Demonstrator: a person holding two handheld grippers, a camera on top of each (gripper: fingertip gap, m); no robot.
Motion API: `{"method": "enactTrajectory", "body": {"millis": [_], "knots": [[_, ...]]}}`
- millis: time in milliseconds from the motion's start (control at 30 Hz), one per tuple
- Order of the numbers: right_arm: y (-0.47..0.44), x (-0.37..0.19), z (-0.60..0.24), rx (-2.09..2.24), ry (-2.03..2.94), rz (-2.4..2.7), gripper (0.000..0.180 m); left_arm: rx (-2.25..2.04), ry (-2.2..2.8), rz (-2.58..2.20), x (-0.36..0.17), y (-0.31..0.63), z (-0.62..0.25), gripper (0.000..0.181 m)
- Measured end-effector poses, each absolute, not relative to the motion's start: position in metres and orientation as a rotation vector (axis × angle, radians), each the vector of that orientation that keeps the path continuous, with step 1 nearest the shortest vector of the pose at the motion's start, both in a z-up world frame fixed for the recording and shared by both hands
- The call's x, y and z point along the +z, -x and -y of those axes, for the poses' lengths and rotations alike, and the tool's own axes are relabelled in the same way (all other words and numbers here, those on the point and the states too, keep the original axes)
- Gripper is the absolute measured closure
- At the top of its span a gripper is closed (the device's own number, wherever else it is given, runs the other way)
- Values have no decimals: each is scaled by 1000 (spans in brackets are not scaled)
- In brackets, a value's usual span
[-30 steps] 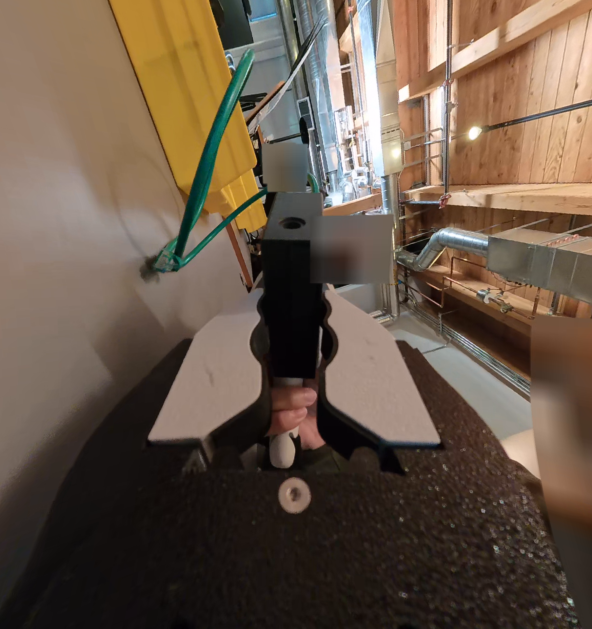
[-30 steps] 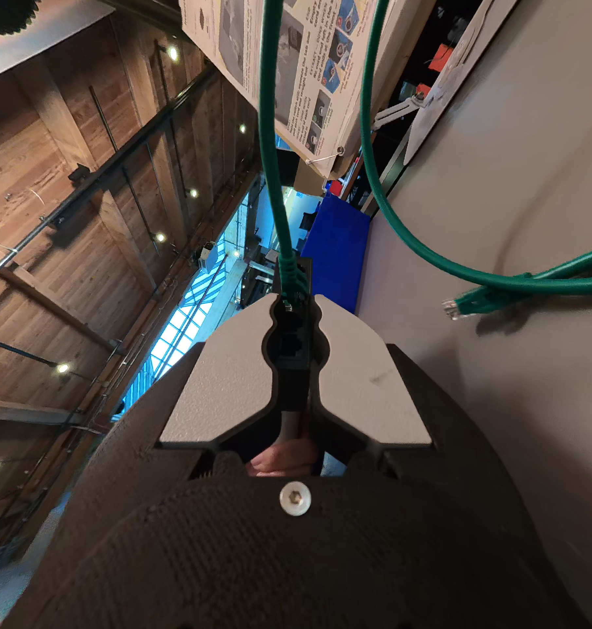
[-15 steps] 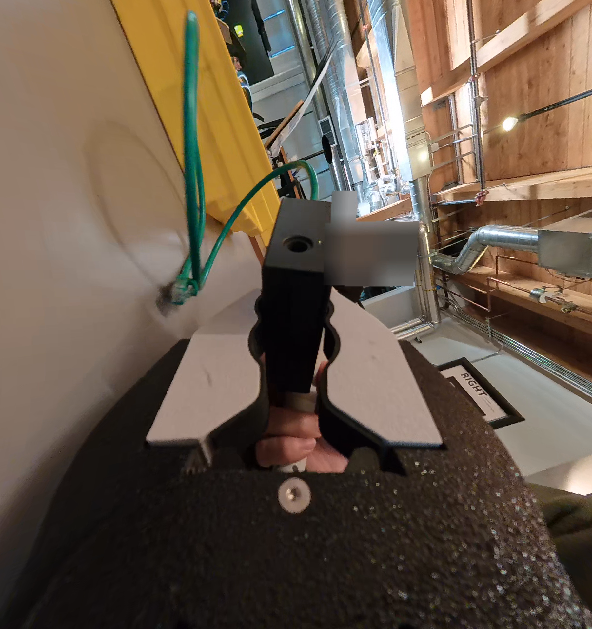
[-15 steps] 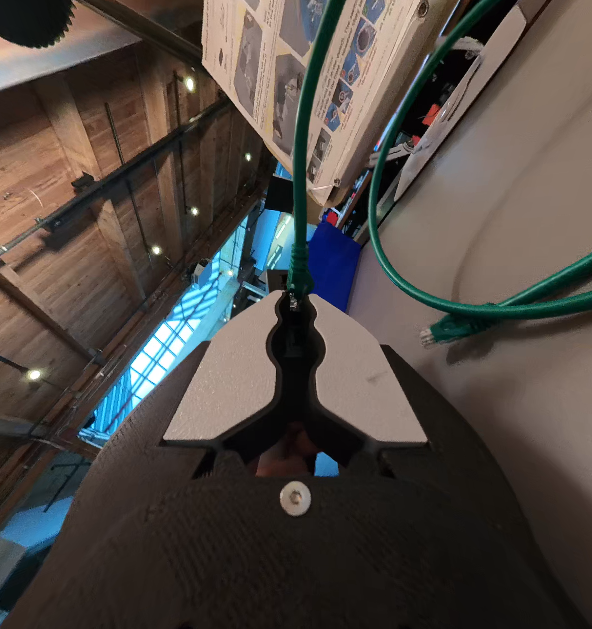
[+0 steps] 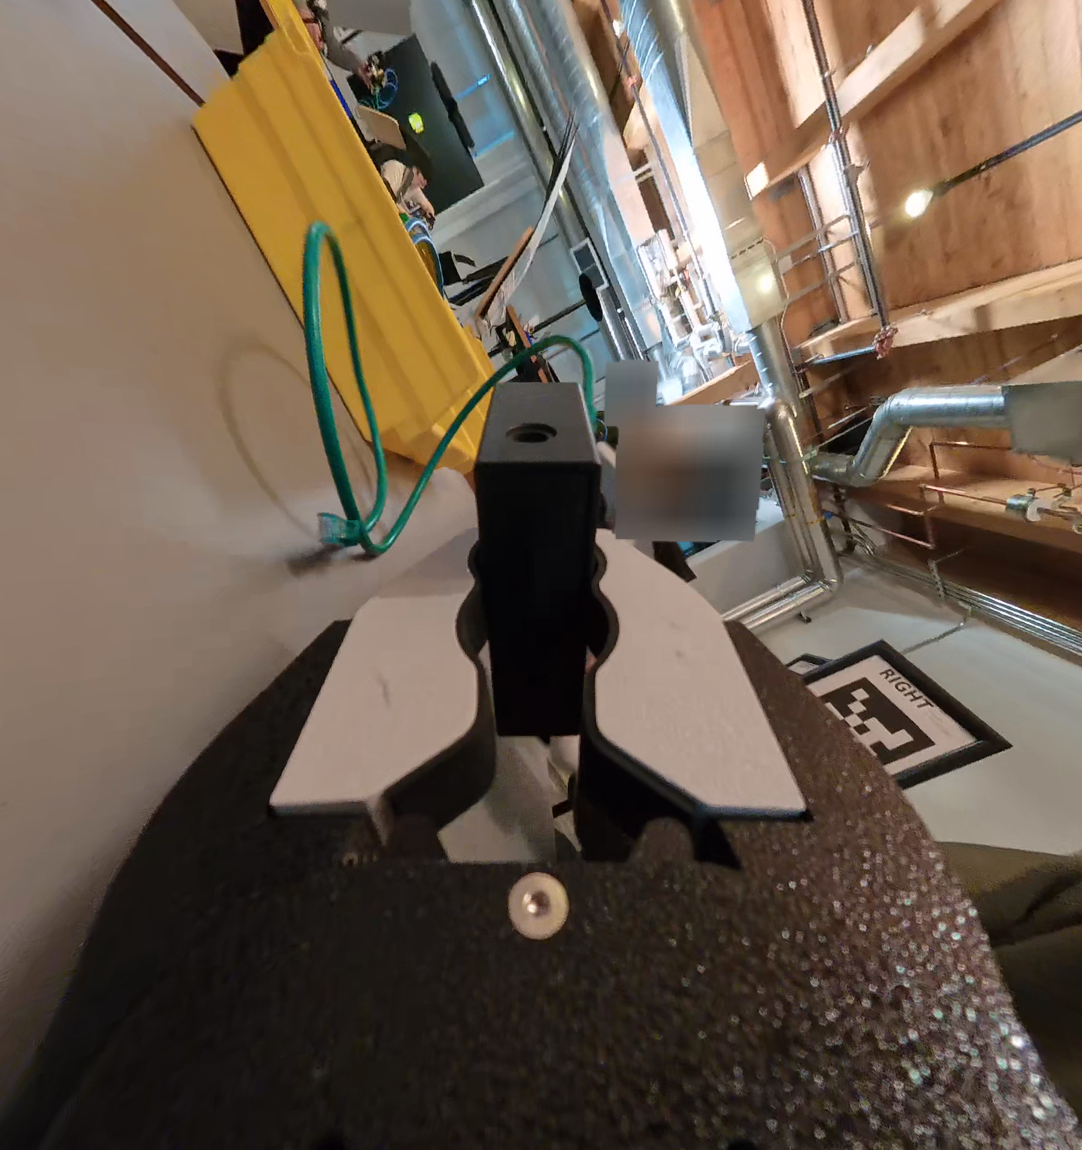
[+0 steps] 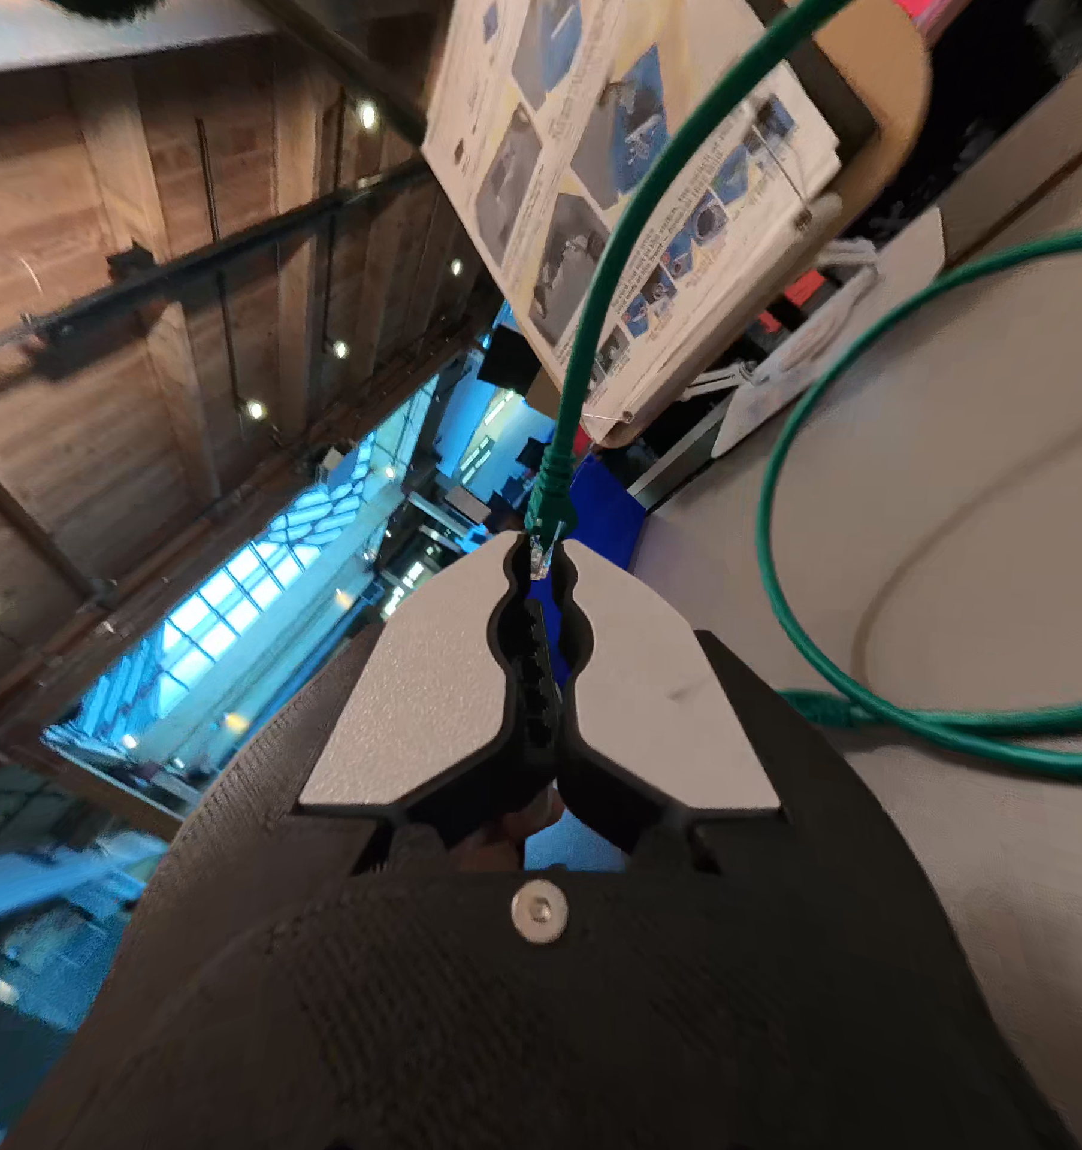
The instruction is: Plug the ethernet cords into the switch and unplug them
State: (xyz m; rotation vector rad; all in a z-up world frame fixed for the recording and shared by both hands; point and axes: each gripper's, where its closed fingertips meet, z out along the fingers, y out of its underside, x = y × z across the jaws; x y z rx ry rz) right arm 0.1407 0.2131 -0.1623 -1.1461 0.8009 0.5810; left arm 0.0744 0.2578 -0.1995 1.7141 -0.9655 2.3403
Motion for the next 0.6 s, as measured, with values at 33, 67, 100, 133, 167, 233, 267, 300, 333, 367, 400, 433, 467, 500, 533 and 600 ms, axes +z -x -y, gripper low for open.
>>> {"method": "enactTrajectory", "body": {"millis": [33,67,100,133,167,233,267,300,333,367,400,433,467,500,533,600], "knots": [[-141,-152,-211,554,1189,-748,172,2342,-1708,961,-199,-73,-259,154],[-140,-143,-210,539,1250,-697,172,2349,-1702,948,-198,-73,-261,154],[-141,-132,-207,509,1292,-654,170,2353,-1693,938,-197,-72,-261,154],[-142,-118,-204,481,1318,-598,172,2351,-1683,937,-197,-72,-261,154],[-145,-105,-201,457,1354,-555,172,2350,-1679,937,-197,-72,-261,154],[-156,-76,-193,391,1395,-492,172,2356,-1674,927,-196,-71,-262,154],[-162,-62,-189,376,1419,-463,172,2357,-1663,925,-195,-71,-261,154],[-170,-47,-184,359,1427,-454,172,2356,-1655,924,-195,-71,-261,153],[-179,-33,-179,340,1430,-444,172,2356,-1656,924,-195,-70,-261,153],[-188,-21,-175,309,1453,-427,172,2356,-1658,926,-195,-70,-261,153],[-198,-15,-172,260,1505,-410,173,2353,-1655,929,-195,-70,-261,153],[-209,-14,-169,202,1570,-394,173,2352,-1651,928,-195,-70,-261,153],[-221,-16,-166,147,1646,-374,173,2354,-1651,922,-195,-70,-262,153],[-235,-25,-163,93,1741,-362,172,2354,-1651,917,-195,-70,-262,153],[-250,-34,-158,36,1828,-349,173,2352,-1647,916,-195,-70,-262,153],[-274,-49,-147,-2,1953,-342,173,2349,-1645,913,-196,-70,-262,153]]}}
